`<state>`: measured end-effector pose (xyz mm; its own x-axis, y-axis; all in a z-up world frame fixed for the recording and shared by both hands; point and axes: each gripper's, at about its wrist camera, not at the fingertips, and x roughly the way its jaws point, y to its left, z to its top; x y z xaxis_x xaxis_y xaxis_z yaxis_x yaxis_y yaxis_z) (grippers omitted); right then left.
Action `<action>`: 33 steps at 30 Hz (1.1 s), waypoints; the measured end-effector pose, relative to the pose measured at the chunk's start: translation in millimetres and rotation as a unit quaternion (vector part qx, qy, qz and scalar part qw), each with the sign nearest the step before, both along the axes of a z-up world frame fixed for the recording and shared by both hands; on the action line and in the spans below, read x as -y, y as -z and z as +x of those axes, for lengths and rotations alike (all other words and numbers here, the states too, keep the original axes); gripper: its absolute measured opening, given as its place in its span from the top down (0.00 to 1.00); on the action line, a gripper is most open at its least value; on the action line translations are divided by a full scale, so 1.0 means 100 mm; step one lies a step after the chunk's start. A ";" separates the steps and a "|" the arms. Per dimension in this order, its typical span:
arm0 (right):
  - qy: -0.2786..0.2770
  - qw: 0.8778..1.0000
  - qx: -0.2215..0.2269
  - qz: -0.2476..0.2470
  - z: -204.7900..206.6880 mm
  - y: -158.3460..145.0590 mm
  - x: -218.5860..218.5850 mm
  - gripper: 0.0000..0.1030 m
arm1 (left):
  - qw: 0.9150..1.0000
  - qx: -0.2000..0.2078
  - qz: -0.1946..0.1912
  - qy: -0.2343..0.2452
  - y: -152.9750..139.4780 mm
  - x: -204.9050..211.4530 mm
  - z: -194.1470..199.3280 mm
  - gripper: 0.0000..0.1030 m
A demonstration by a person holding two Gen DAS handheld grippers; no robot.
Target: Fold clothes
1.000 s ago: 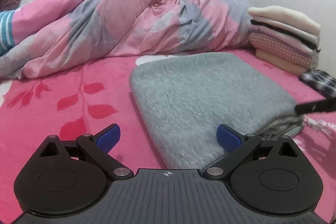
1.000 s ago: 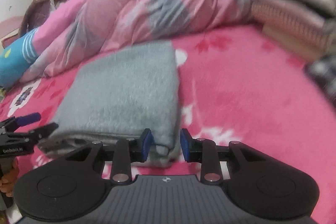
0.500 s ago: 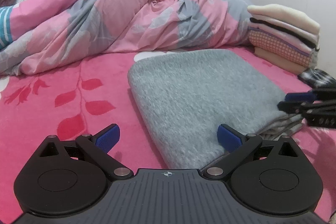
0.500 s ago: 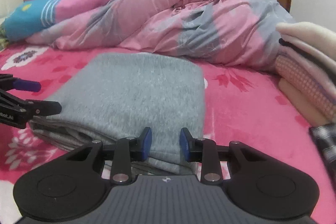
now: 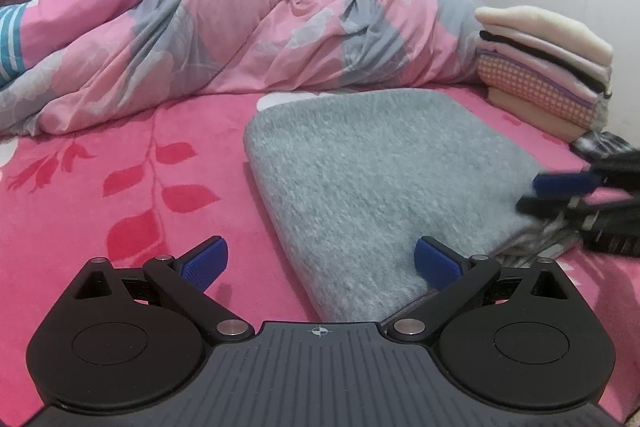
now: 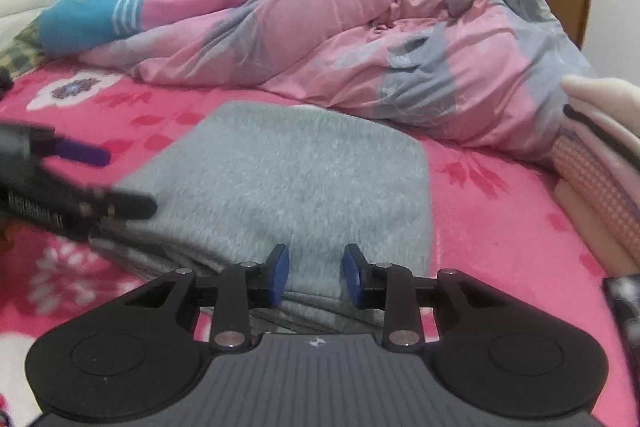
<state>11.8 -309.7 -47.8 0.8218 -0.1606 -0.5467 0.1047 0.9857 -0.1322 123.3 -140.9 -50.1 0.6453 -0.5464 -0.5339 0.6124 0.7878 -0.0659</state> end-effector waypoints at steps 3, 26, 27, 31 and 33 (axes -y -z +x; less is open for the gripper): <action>0.008 0.999 0.035 0.002 -0.01 -0.21 0.02 0.70 | 1.000 -0.005 -0.002 0.000 0.00 -0.01 0.02 0.01; 0.039 0.996 0.033 0.072 0.13 0.13 0.34 0.67 | 0.998 0.030 -0.051 0.019 -0.20 0.09 0.04 0.07; 0.039 0.996 0.033 0.072 0.12 0.13 0.34 0.67 | 0.998 0.026 -0.050 0.025 -0.16 0.12 0.04 0.11; 0.040 0.996 0.035 0.073 0.12 0.14 0.34 0.67 | 0.998 0.011 -0.047 0.046 -0.03 0.25 0.01 0.11; 0.040 0.996 0.035 0.073 0.12 0.14 0.34 0.67 | 0.998 0.006 -0.047 0.047 -0.03 0.24 0.02 0.11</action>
